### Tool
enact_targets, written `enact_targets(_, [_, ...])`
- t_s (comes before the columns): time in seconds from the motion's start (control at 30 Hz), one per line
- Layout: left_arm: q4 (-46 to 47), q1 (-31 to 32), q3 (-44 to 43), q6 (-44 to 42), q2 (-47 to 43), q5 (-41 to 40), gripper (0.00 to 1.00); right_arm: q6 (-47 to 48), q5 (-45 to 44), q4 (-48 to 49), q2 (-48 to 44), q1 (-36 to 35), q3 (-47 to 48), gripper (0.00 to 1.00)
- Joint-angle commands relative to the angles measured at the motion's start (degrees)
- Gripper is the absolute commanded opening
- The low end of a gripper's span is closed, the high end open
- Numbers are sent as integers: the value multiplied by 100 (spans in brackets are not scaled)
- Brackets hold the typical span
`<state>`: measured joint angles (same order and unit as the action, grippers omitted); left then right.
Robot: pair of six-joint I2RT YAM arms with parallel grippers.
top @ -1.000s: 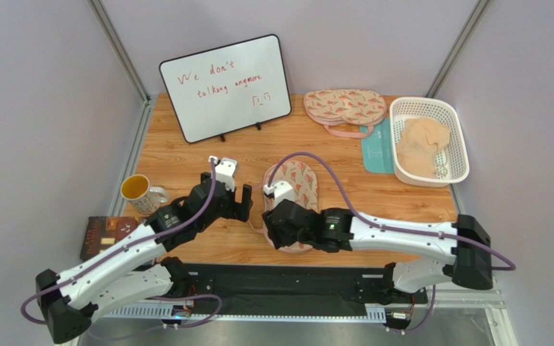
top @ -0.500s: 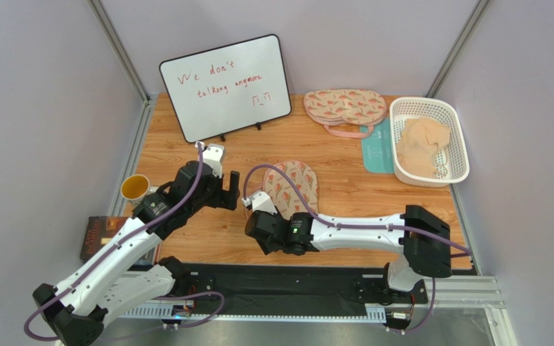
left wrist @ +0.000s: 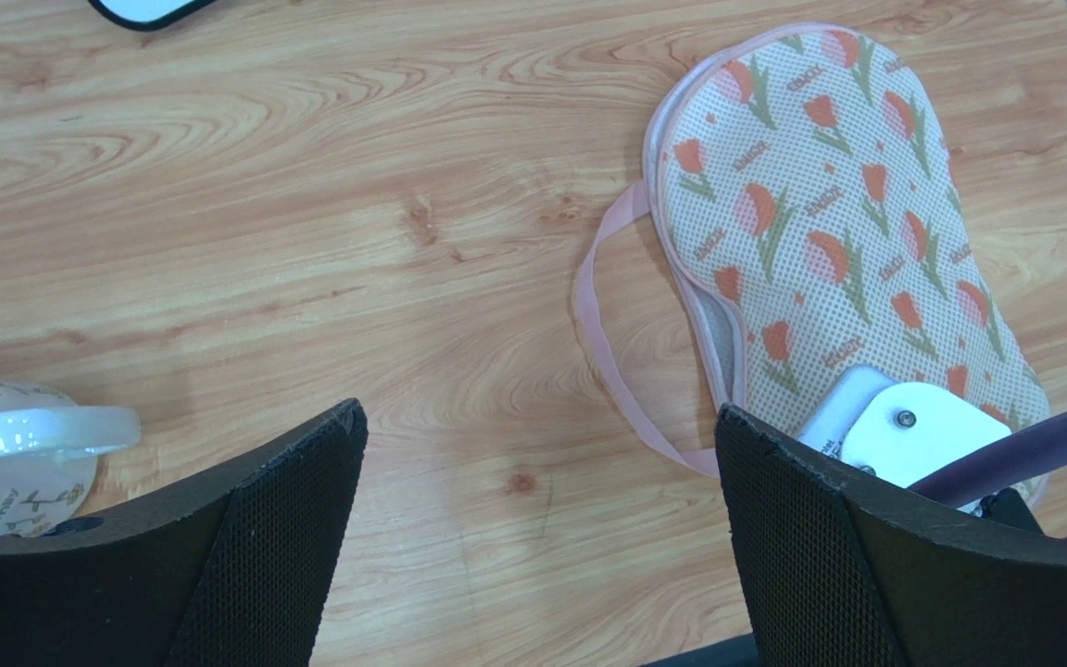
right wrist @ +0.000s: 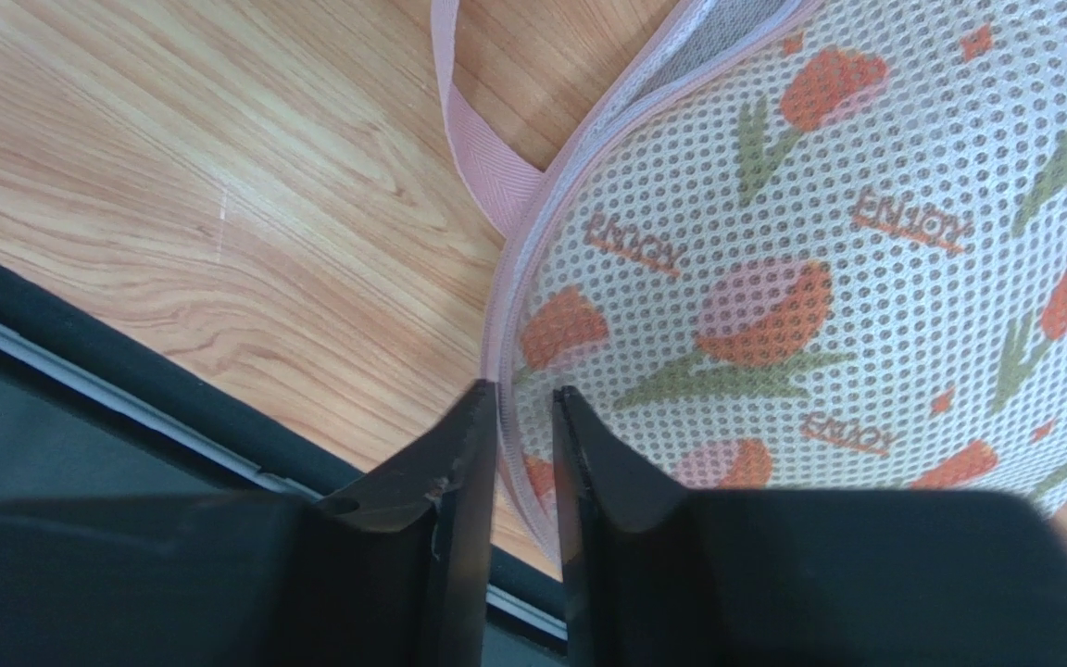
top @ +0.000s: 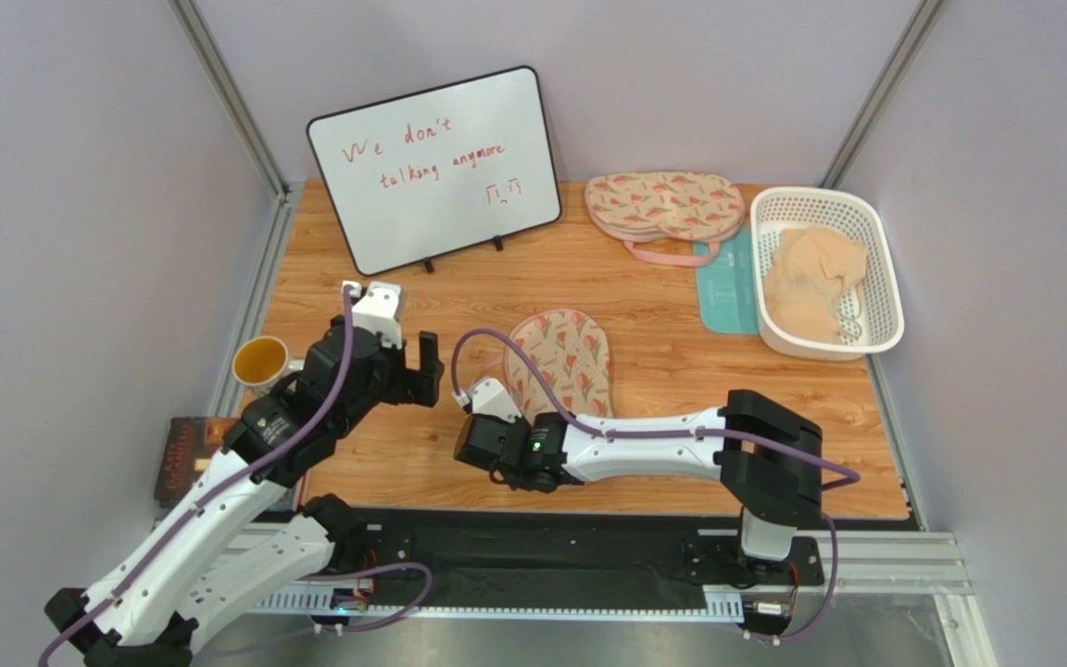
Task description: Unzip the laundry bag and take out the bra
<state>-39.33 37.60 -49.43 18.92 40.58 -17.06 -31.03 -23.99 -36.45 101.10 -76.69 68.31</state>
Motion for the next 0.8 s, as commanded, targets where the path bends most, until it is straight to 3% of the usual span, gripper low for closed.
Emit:
enact_targets(0.0, [-75,-51,39,-116,-6,-69,100,-35,-255,-143,103,-4,279,14])
enact_targets(0.1, [-75,-52,47,-116,-41,-96,100,-35,-255,-152,68,-4,288,0])
enact_targets(0.3, [-83,-60,65,-108,-85,-140,100,-18,-238,-143,-169,-4,305,0])
enact_targets(0.77, [-119,-60,56,-108,-68,-61,100,-254,-1134,-538,-2348,57,33,0])
